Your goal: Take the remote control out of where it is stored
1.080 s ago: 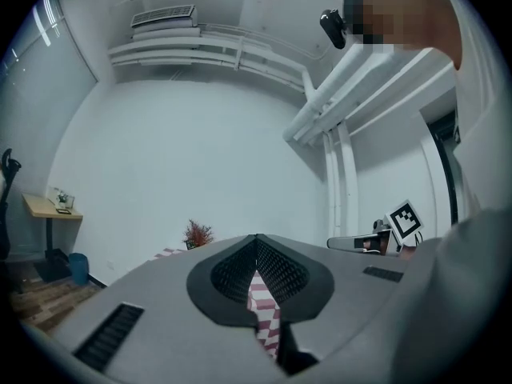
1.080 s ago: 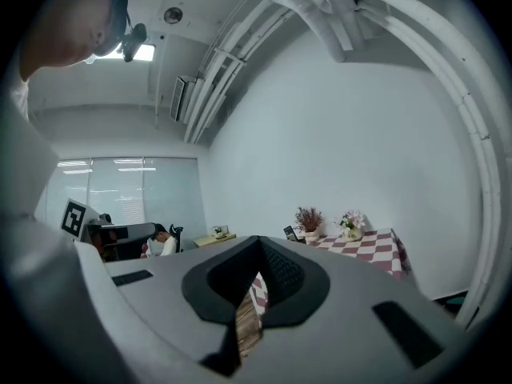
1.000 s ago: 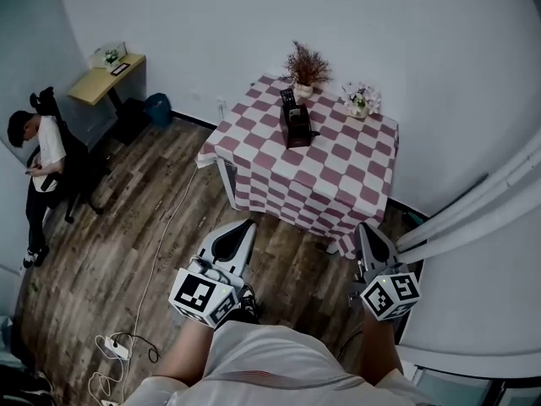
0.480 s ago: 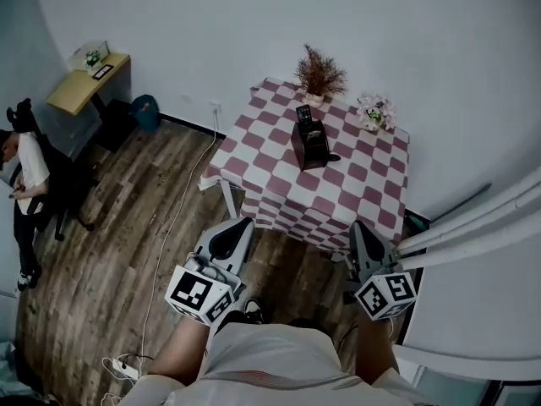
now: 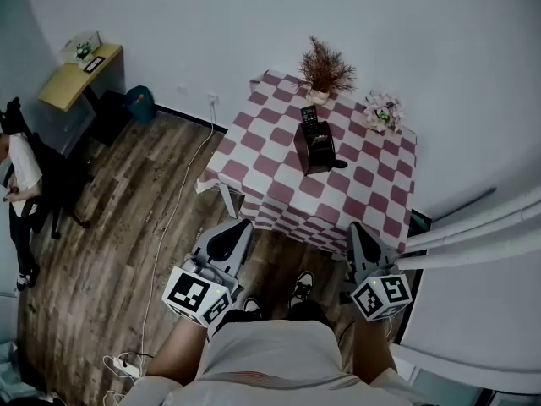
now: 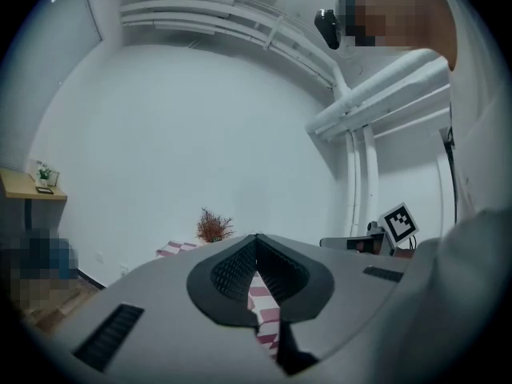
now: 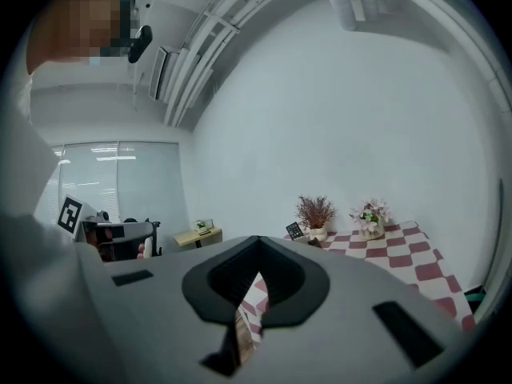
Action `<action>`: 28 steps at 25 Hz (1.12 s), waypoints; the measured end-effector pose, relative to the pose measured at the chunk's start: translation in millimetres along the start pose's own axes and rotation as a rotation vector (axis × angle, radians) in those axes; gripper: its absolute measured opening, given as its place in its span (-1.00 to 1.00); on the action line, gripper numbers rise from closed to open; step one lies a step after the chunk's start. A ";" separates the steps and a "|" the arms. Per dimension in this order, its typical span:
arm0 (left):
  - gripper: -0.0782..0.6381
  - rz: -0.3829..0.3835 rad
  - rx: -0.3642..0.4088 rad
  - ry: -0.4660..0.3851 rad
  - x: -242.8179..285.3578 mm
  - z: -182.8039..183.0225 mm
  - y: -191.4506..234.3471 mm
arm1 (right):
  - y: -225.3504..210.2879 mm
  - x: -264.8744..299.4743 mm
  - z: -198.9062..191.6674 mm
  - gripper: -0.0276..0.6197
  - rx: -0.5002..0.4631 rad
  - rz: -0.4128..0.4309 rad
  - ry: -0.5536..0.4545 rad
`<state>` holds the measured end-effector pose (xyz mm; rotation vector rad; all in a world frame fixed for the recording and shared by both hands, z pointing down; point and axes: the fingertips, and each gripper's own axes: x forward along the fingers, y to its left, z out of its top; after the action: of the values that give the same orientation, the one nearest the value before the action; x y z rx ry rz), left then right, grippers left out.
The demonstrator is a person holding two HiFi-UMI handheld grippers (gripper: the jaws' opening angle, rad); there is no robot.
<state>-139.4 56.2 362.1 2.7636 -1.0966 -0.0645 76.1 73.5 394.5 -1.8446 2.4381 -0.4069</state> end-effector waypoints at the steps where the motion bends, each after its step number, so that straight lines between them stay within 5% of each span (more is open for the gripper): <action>1: -0.76 0.006 0.004 0.004 5.8 -0.1 1.9 | -4.5 5.3 0.1 -0.88 0.003 0.005 -0.002; 18: -0.76 0.116 0.013 0.063 173.8 -3.2 -14.1 | -178.8 89.6 29.8 -0.88 0.053 0.099 -0.003; 28: -0.76 0.109 -0.001 0.078 189.1 -9.7 10.1 | -168.0 118.9 -0.1 -0.86 0.044 0.099 0.031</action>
<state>-7.3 -79.1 377.4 2.6753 -1.2231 0.0556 199.8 -81.8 448.7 -1.7048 2.5074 -0.4818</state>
